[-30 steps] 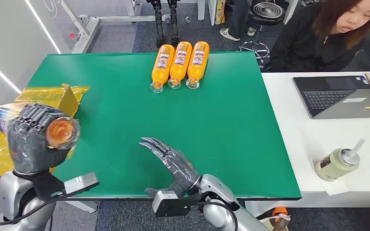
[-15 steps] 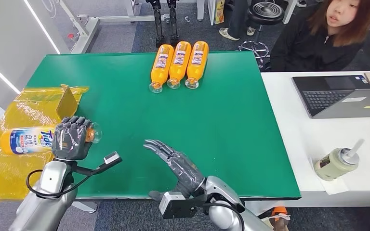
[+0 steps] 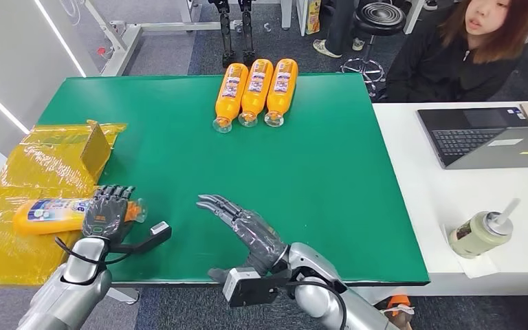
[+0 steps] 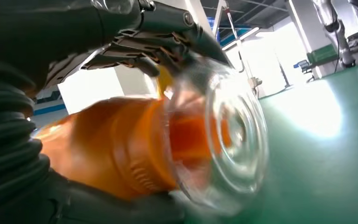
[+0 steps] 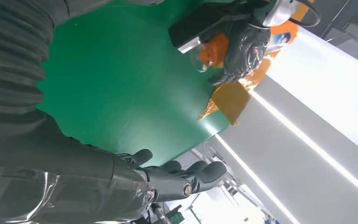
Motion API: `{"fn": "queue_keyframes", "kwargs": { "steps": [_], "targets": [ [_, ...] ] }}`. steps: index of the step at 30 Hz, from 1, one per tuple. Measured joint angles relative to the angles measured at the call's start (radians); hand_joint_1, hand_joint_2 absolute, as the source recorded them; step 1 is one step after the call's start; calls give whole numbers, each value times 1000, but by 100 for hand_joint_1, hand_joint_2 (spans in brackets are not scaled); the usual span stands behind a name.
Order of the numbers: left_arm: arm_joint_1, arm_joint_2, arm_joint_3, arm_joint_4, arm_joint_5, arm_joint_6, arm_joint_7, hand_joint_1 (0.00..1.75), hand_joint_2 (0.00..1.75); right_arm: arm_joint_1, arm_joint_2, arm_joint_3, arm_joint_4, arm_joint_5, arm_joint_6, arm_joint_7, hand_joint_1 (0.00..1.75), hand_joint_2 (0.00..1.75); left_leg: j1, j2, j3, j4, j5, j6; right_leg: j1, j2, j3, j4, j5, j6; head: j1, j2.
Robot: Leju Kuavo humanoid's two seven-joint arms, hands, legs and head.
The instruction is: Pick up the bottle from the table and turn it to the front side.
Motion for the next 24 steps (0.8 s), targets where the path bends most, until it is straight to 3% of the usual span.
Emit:
{"fn": "queue_keyframes", "kwargs": {
  "steps": [8, 10, 12, 17, 21, 24],
  "targets": [
    [-22, 5, -1, 24, 1, 18, -6, 0, 175, -15, 10, 7, 8, -4, 4, 5, 0, 175, 0, 0, 0, 0, 0, 0, 0, 0, 0, 0, 0, 0, 0, 0],
    [-21, 6, 1, 22, 28, 32, -40, 0, 175, -15, 10, 7, 9, -4, 1, 12, 0, 175, 0, 0, 0, 0, 0, 0, 0, 0, 0, 0, 0, 0, 0, 0],
    [-1, 6, 13, -26, 100, 32, -127, 0, 175, -13, 10, 7, 11, -1, -5, 17, 0, 175, 0, 0, 0, 0, 0, 0, 0, 0, 0, 0, 0, 0, 0, 0],
    [148, 25, 73, -420, 394, -165, -343, 0, 175, -1, 3, 6, 21, 9, -29, 15, 0, 175, 0, 2, -1, 0, 0, 0, 0, 2, -1, 0, 0, 0, 0, 0],
    [257, 45, 109, -725, 527, -227, -408, 0, 175, 10, -5, 3, 38, 18, -48, -3, 0, 175, 0, 2, -2, 0, -1, 0, 0, 2, -2, -1, 0, 0, 0, 0],
    [312, 54, 125, -862, 571, -242, -435, 0, 175, 22, -10, 0, 43, 23, -59, -11, 0, 175, 0, 2, -2, 0, -1, 0, 0, 2, -2, -1, 0, 0, 0, 0]
  ]
}}
